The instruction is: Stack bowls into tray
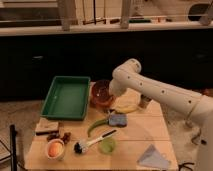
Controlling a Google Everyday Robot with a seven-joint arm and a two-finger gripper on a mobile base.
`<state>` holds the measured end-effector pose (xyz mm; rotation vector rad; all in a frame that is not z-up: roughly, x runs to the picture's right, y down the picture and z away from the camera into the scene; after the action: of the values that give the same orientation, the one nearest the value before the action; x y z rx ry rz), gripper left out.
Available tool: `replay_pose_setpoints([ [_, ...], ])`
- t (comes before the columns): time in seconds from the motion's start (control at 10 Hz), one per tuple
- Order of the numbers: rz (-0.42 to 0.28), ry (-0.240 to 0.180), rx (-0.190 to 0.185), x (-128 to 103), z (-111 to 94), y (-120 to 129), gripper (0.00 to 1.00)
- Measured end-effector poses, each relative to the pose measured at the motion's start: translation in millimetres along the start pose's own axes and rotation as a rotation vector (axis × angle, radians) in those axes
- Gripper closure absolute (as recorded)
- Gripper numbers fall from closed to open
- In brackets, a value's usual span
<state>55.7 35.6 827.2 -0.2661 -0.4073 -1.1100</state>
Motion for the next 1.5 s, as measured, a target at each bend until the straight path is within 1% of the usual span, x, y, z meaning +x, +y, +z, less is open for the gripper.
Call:
replay_pose_setpoints([
  [0.3, -0.011, -0.013, 0.000, 6, 10, -8, 0.98],
  [0.4, -0.008, -0.014, -0.003, 8, 13, -8, 0.96],
  [0.5, -0.004, -0.016, -0.007, 11, 16, -8, 0.90],
  [0.7, 0.008, -0.019, -0.015, 17, 23, -4, 0.68],
  [0.9, 0.017, -0.025, -0.020, 20, 29, 1, 0.50],
  [1.0, 0.019, -0.031, -0.019, 20, 32, 0, 0.38],
  [1.2, 0.021, -0.038, -0.018, 20, 35, 1, 0.22],
  [1.3, 0.022, -0.042, -0.016, 20, 36, 2, 0.20],
  [1.5, 0.012, -0.054, -0.009, 17, 40, -3, 0.20],
])
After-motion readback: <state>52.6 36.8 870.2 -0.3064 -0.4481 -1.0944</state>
